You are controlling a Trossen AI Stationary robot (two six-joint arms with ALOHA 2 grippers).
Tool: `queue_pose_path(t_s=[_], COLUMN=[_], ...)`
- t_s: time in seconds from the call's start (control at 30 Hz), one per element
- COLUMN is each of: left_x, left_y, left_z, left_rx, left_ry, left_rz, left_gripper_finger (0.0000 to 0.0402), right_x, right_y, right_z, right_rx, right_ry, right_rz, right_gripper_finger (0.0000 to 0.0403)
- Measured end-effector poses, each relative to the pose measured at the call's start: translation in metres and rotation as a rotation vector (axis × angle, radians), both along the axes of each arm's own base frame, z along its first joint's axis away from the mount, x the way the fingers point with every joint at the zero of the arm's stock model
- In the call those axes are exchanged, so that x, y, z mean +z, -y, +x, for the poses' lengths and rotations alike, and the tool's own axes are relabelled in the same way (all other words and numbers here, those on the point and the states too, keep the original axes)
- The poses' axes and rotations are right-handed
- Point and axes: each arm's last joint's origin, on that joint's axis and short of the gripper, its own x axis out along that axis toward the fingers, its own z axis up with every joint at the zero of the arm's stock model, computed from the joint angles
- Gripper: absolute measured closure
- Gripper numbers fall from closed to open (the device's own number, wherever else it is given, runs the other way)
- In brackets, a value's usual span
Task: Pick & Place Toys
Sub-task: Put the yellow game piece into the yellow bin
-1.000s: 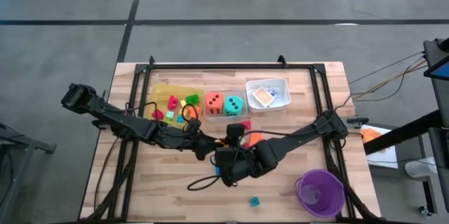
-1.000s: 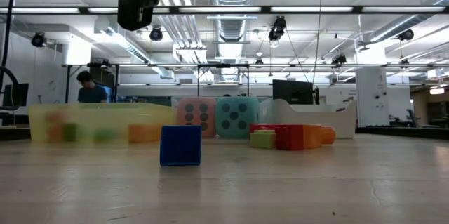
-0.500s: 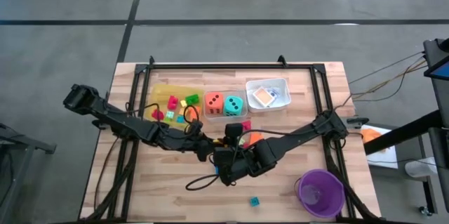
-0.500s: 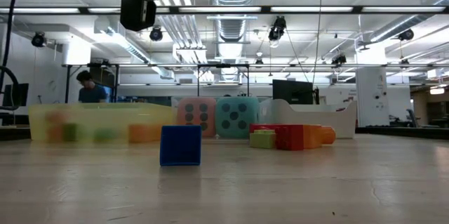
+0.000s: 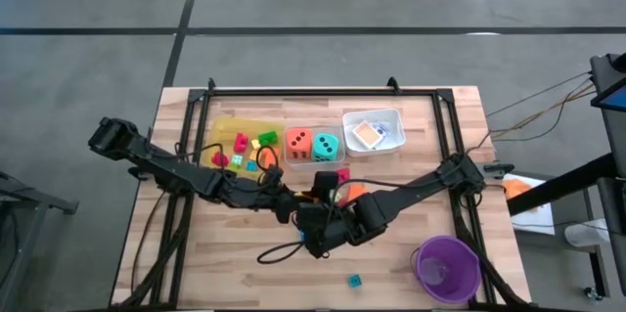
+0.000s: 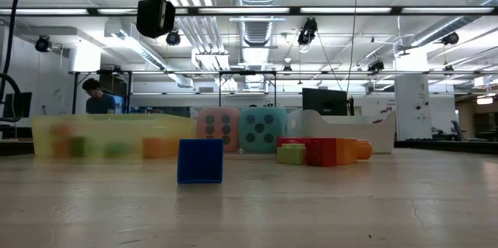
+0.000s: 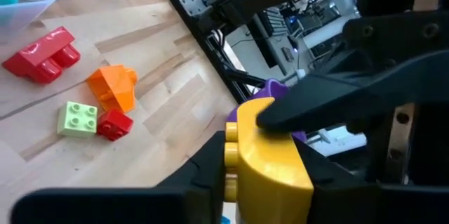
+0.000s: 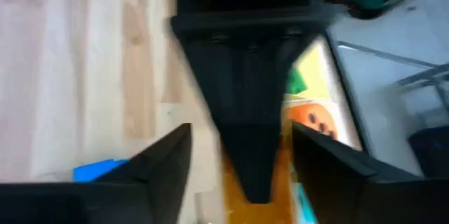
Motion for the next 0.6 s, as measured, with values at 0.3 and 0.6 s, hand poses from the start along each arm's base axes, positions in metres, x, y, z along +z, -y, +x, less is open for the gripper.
queue_pose_path(t_s=[0.3,0.6], left_x=[-0.0016,-0.0009], left_y=[-0.0003,-0.0044], left_z=[-0.0009,-0.0076], left_rx=[-0.003,0.001], left_ry=[-0.020,-0.078], left_rz=[0.015,0.039], left_gripper_finger=[0.0322,0.0322], right_x=[-0.0011,0.0041], right_y=[-0.0016,-0.0041], right_z=[-0.0010,-0.0098], right_rx=[0.011,-0.098], right_ry=[-0.017,0.046], right_rz=[0.065,0.035], right_gripper_finger=[0.0079,0.0066])
